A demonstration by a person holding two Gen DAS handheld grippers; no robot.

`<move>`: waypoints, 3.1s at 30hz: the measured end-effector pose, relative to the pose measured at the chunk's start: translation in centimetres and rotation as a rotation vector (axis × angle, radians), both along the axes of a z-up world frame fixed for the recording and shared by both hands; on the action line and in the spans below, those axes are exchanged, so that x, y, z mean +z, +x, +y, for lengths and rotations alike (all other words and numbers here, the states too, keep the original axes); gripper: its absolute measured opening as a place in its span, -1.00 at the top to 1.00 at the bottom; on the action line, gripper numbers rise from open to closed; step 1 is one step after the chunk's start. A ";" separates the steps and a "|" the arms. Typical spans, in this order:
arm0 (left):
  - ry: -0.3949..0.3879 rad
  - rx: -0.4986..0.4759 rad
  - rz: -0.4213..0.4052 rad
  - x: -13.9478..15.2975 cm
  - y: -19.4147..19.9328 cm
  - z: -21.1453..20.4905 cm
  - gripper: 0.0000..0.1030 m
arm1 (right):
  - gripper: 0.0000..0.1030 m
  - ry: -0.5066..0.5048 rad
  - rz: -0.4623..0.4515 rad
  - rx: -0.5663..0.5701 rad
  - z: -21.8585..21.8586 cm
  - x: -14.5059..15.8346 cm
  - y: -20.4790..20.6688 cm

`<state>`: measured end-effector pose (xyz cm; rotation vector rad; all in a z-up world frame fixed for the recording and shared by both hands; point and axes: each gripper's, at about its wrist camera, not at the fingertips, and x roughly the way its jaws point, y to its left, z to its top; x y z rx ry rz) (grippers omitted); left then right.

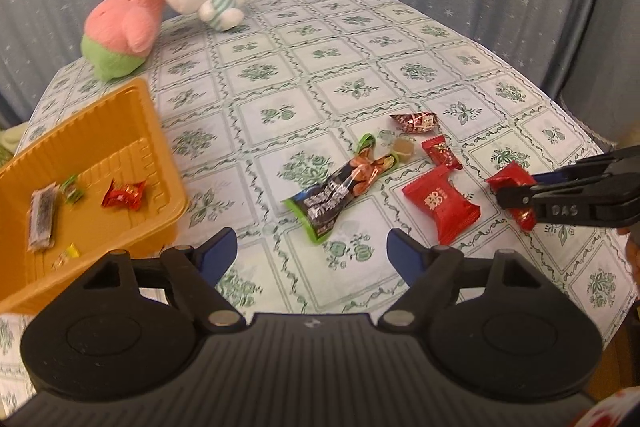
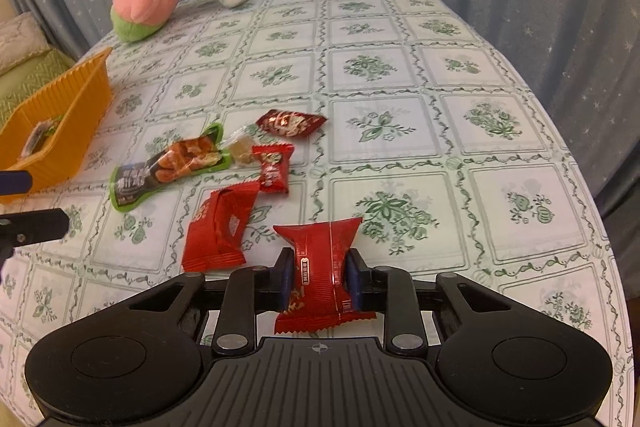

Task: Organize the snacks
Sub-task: 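Grasp the red candy with the right tool while the left tool grasps the dark chocolate bar, then carry the red candy and chocolate bar over the orange tray with both tools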

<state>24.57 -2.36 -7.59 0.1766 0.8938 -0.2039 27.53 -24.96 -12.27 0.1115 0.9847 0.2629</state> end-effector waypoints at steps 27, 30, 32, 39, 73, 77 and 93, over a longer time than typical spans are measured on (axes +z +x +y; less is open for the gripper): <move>0.066 -0.223 0.081 -4.9 8.4 -3.9 -0.01 | 0.47 0.055 0.012 -0.193 -5.5 1.2 0.2; 0.060 -0.241 0.091 -5.1 8.8 -4.3 0.18 | 0.47 0.054 0.014 -0.199 -5.7 1.2 0.1; 0.059 -0.249 0.098 -5.3 8.8 -4.5 0.25 | 0.47 0.055 0.014 -0.201 -5.8 1.2 0.1; 0.063 -0.261 0.094 -5.2 8.2 -4.4 0.35 | 0.47 0.060 0.016 -0.193 -5.9 1.2 0.1; -0.004 -0.169 0.099 -2.9 2.8 -3.2 0.47 | 0.47 0.098 -0.016 -0.116 -5.5 2.5 -2.0; -0.031 -0.119 0.082 -1.6 1.2 -1.4 0.47 | 0.47 0.109 -0.023 -0.074 -4.2 2.9 -2.0; -0.075 0.165 -0.002 3.3 -5.4 9.8 0.48 | 0.47 0.164 -0.059 0.219 7.6 4.8 -1.9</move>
